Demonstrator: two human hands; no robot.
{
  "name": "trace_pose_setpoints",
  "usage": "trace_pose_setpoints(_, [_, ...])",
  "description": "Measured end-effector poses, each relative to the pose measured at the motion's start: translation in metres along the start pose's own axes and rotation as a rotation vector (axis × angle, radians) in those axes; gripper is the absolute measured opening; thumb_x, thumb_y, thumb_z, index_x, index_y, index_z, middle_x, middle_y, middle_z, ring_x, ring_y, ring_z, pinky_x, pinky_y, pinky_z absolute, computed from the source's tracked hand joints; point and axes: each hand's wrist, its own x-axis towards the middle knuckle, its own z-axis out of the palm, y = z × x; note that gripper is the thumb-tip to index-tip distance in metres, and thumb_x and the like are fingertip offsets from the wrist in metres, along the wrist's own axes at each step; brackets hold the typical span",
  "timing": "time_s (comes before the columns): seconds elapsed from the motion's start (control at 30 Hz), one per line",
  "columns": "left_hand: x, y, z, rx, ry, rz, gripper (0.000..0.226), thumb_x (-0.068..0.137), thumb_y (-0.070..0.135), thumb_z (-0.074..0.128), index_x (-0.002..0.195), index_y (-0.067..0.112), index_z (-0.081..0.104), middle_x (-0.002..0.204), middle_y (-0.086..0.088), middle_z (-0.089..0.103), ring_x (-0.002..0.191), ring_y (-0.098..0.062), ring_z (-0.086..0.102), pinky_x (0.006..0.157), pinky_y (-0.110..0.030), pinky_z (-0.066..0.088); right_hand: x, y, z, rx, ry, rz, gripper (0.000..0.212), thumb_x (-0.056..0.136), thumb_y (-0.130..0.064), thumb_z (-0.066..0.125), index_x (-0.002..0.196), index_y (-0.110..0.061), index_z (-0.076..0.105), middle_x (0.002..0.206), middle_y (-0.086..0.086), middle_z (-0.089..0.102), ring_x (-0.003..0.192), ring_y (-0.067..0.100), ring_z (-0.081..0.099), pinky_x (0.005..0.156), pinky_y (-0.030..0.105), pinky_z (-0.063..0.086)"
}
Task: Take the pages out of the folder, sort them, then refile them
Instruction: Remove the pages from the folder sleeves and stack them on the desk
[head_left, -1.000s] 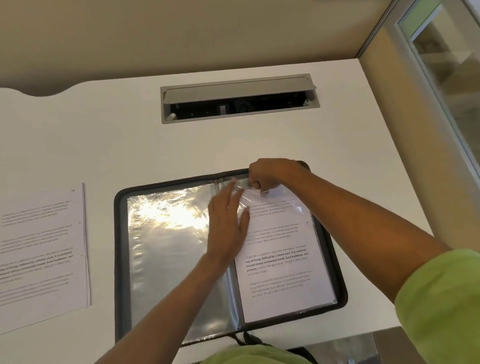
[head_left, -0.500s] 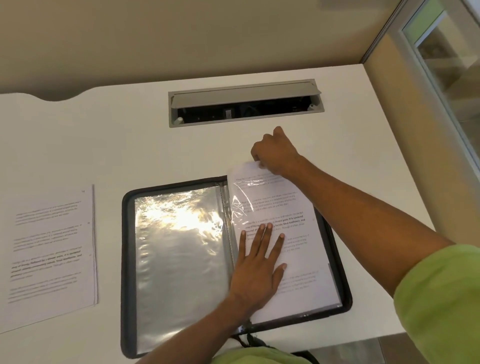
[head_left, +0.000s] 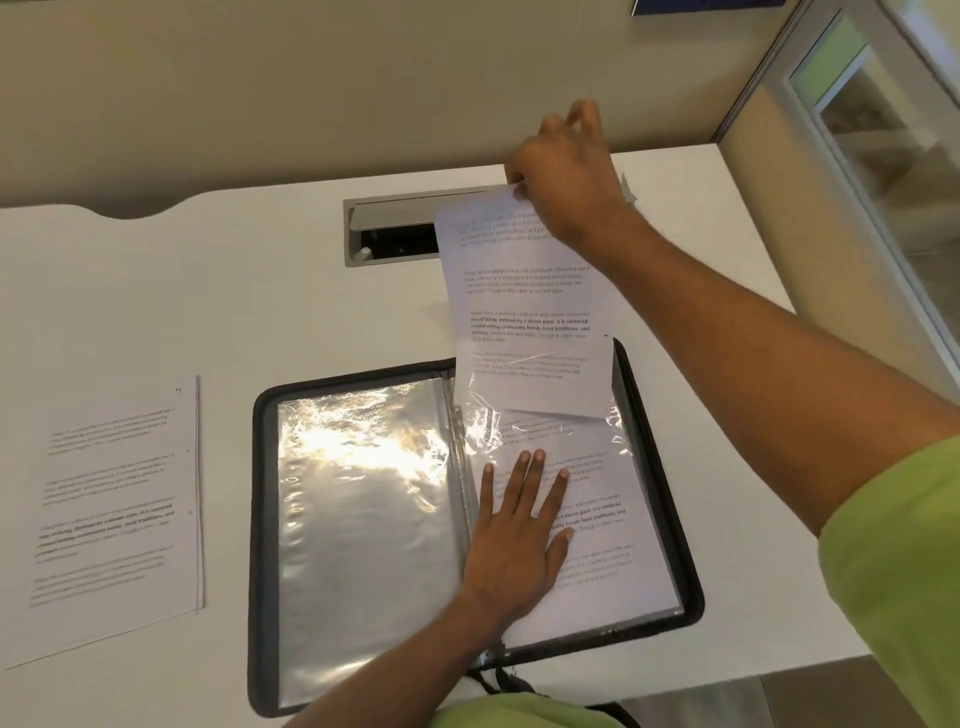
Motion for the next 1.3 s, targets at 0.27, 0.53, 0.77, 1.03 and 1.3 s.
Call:
trace_pose_setpoints(0.27, [0.0, 0.0, 0.001, -0.023, 0.024, 0.012, 0.067, 0.111, 0.056, 0.028, 0.168, 0.026, 0.009, 0.176, -0.005, -0.005, 0.162, -0.023, -0.007, 0.127, -0.063, 0.007, 0.002, 0.016, -0.081, -0.057, 0.286, -0.025, 0.024, 0.102, -0.027, 0.05, 0.1, -0.013, 0.07, 0.099, 0.007, 0.073, 0.111, 0.028, 0.054, 0.109, 0.047, 0.024])
trace_pose_setpoints(0.53, [0.04, -0.039, -0.097, -0.943, 0.497, -0.381, 0.071, 0.107, 0.036, 0.059, 0.167, 0.029, 0.021, 0.171, 0.013, 0.025, 0.156, -0.005, 0.027, 0.126, -0.032, 0.028, -0.064, -0.018, -0.116, -0.041, 0.242, -0.141, 0.014, 0.099, -0.026, 0.059, 0.096, -0.02, 0.071, 0.09, 0.001, 0.073, 0.11, 0.023, 0.055, 0.107, 0.044, 0.019])
trace_pose_setpoints(0.77, [0.067, -0.104, -0.186, -0.861, 0.792, -0.314, 0.061, 0.101, 0.028, 0.072, 0.155, 0.027, 0.045, 0.161, 0.004, 0.046, 0.149, -0.01, 0.041, 0.123, -0.027, 0.034, -0.123, -0.045, -0.132, 0.081, 0.172, -0.174, 0.008, 0.097, -0.025, 0.067, 0.094, -0.023, 0.074, 0.085, -0.003, 0.072, 0.1, 0.02, 0.059, 0.104, 0.044, 0.023])
trace_pose_setpoints(1.03, [0.032, -0.114, -0.205, -1.195, 0.681, -0.227, 0.014, 0.1, 0.015, 0.071, 0.107, 0.025, 0.079, 0.105, 0.006, 0.079, 0.098, -0.015, 0.072, 0.088, -0.031, 0.057, -0.14, -0.03, -0.136, 0.627, 0.367, 0.184, 0.046, 0.087, -0.048, 0.074, 0.123, -0.021, 0.064, 0.118, -0.011, 0.066, 0.105, 0.006, 0.06, 0.099, 0.031, 0.044])
trace_pose_setpoints(1.3, [-0.025, -0.135, -0.198, -1.386, 0.607, -0.435, 0.015, 0.099, 0.012, 0.071, 0.113, 0.01, 0.076, 0.106, 0.0, 0.081, 0.097, -0.019, 0.077, 0.081, -0.028, 0.062, -0.207, -0.102, -0.032, 1.333, -0.112, 0.638, 0.048, 0.089, -0.029, 0.08, 0.131, -0.015, 0.061, 0.12, 0.0, 0.072, 0.103, 0.012, 0.072, 0.093, 0.041, 0.06])
